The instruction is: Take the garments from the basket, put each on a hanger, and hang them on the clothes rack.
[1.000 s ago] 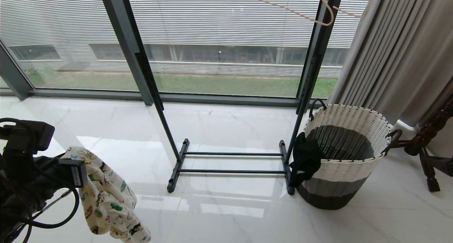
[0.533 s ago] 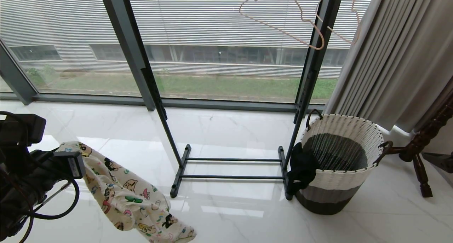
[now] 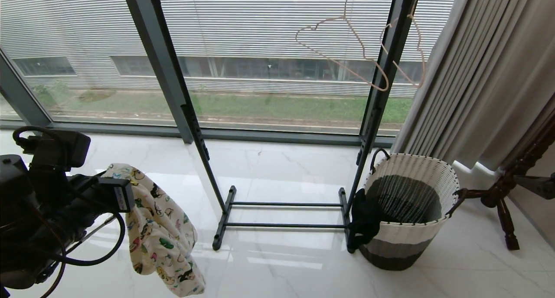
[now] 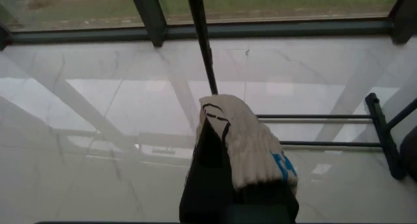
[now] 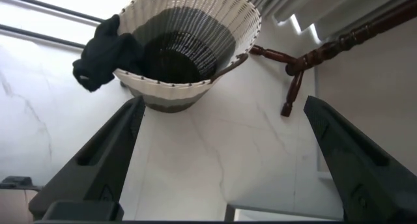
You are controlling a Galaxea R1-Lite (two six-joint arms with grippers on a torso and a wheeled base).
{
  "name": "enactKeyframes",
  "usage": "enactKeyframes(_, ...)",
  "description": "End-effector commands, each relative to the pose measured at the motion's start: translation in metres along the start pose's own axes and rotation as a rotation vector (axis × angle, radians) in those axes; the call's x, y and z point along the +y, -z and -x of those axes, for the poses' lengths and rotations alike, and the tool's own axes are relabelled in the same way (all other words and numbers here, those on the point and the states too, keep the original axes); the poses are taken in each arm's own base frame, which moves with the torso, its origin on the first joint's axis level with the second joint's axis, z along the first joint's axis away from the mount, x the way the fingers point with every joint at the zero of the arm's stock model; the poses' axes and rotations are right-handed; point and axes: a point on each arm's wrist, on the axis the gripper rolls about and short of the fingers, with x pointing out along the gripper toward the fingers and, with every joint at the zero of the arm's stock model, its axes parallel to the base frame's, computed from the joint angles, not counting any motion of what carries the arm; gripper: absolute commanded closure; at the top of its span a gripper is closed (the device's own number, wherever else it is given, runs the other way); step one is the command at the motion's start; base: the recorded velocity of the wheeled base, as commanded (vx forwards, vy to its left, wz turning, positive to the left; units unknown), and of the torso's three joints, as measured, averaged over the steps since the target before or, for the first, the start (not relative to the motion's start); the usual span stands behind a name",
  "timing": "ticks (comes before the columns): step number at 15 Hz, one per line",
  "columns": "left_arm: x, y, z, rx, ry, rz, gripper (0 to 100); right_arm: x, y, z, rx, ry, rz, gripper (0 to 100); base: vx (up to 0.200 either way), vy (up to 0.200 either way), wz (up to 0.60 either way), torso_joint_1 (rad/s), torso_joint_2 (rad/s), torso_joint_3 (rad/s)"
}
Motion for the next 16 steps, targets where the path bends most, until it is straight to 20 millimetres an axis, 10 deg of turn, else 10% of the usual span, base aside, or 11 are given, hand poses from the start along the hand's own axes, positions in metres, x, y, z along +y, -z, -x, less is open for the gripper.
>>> enactKeyframes(1, -0.009, 0.008, -0.008, 0.046, 0.006, -0.011, 100, 0.0, 0.0, -0.001, 0.0, -0.003, -0.001, 0, 0.0, 0.0, 0.0, 0.207, -0.5, -0.281)
enactKeyframes(11, -0.011, 0.01, -0.007, 0.06, -0.034, -0.012, 100, 0.0, -0.009, -0.012, -0.05, -0.011, -0.074, 0, 0.0, 0.0, 0.0, 0.226, -0.5, -0.275)
enactKeyframes(16, -0.009, 0.006, 0.001, 0.03, -0.035, -0.01, 100, 0.015, -0.044, -0.03, -0.274, -0.167, -0.188, 0, 0.16, 0.0, 0.0, 0.036, -0.07, -0.038)
